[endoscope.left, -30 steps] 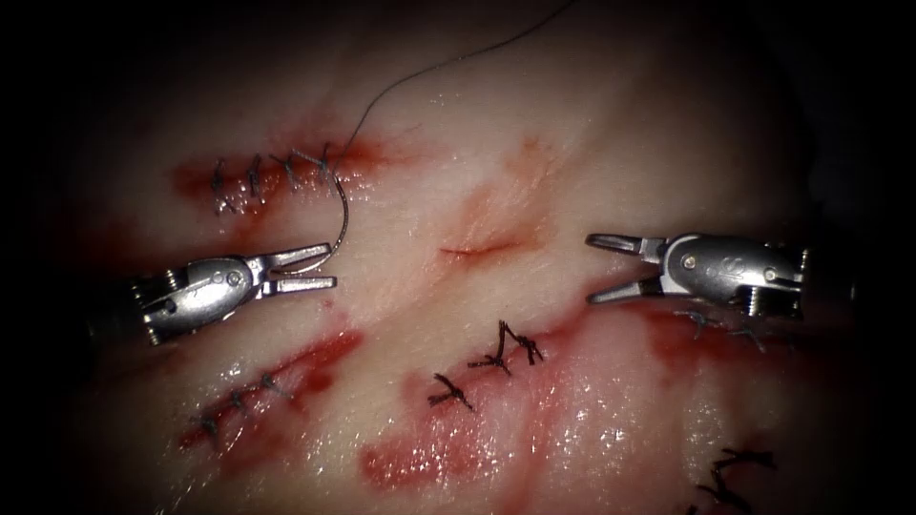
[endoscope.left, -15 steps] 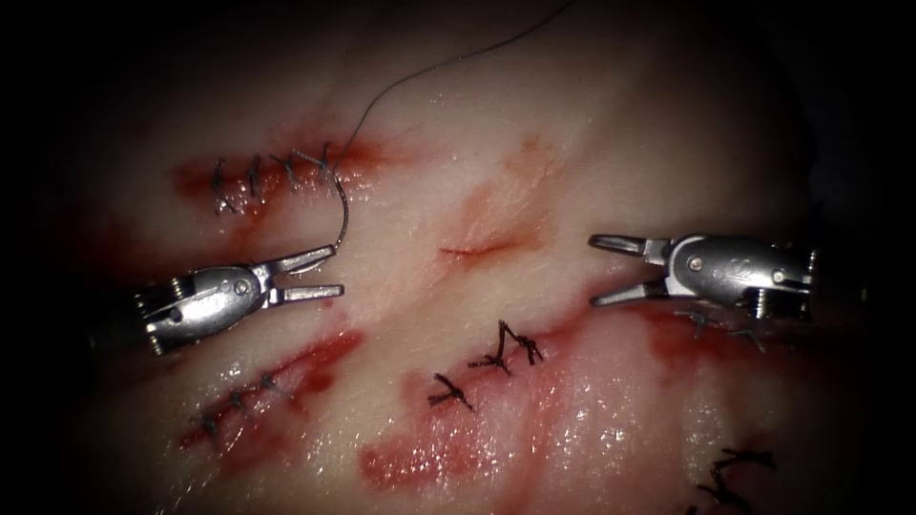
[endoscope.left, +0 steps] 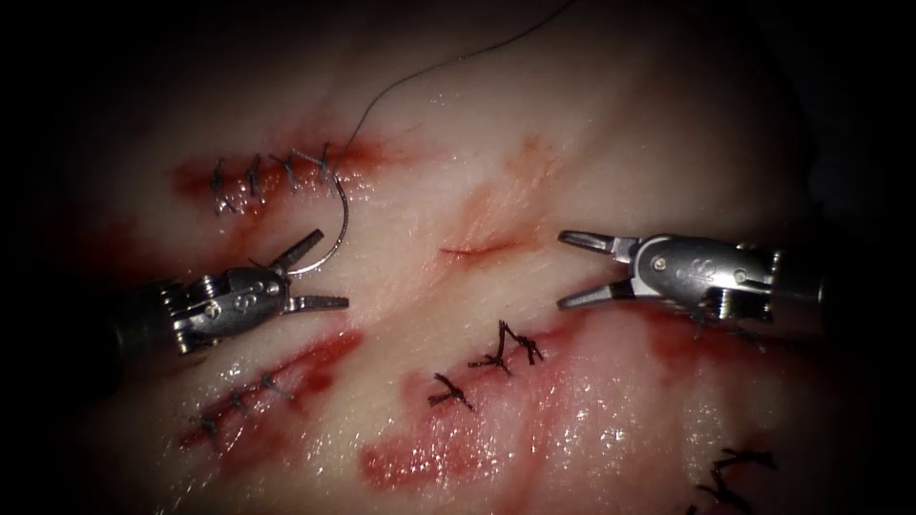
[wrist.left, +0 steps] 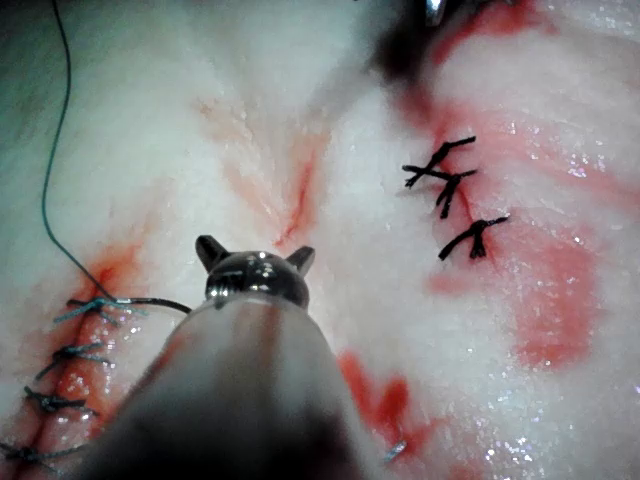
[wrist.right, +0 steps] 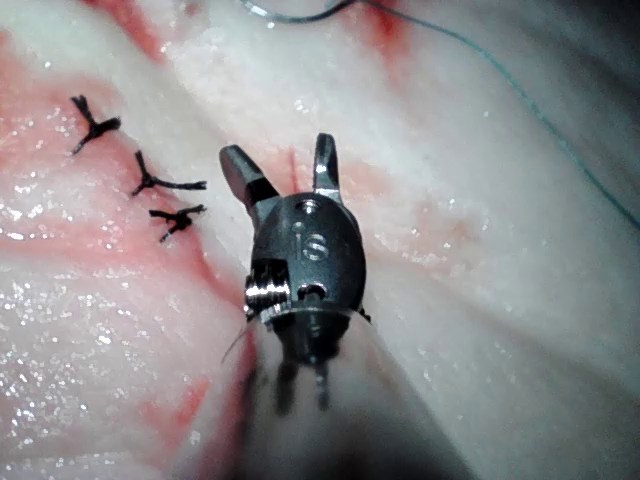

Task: Wound Closure

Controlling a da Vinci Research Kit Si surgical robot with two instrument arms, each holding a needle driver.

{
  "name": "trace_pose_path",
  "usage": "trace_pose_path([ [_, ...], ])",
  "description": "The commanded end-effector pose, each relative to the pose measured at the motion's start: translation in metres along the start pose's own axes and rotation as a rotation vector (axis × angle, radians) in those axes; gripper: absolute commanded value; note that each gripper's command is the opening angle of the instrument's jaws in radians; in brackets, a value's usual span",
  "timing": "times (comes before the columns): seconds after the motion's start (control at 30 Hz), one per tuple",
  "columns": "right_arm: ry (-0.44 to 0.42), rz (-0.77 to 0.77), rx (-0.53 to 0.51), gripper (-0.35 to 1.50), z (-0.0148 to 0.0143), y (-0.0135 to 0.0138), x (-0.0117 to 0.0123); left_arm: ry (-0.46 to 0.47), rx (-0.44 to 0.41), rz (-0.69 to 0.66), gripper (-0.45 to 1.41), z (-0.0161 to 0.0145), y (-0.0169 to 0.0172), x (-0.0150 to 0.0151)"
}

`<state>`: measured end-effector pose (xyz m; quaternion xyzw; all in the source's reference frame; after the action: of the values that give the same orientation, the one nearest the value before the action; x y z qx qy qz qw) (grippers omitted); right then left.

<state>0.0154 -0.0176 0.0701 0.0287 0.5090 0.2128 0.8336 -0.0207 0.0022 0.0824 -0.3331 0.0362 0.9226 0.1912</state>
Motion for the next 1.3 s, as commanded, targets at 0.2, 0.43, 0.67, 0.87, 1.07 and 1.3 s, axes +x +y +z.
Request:
trace_pose_path([
  [0.2,0.002,0.001,-0.001,0.95,0.0012,-0.0002,0.0004,-0.037,0.022,0.033,0.76,0.0027,-0.0017,-0.0026],
  [0.43,0.001,0.003,-0.004,0.93,0.0012,-0.0003,0.0007,-0.084,0.019,0.067,0.71,0.0043,-0.0023,-0.0058],
  [0.67,0.001,0.003,-0.004,0.93,0.0012,-0.0003,0.0007,-0.117,-0.024,0.086,0.51,0.005,-0.002,-0.0076],
  [0.87,0.001,0.004,-0.004,0.93,0.0011,-0.0005,0.0008,-0.142,-0.056,0.094,0.46,0.0059,-0.0016,-0.009],
  [1.07,-0.004,0.006,-0.005,0.93,0.0009,-0.0006,0.0011,-0.155,-0.066,0.099,0.66,0.007,-0.002,-0.0104],
  [1.3,-0.005,0.007,-0.006,0.93,0.001,-0.001,0.0013,-0.156,-0.082,0.081,-0.11,0.0069,-0.0023,-0.0112],
])
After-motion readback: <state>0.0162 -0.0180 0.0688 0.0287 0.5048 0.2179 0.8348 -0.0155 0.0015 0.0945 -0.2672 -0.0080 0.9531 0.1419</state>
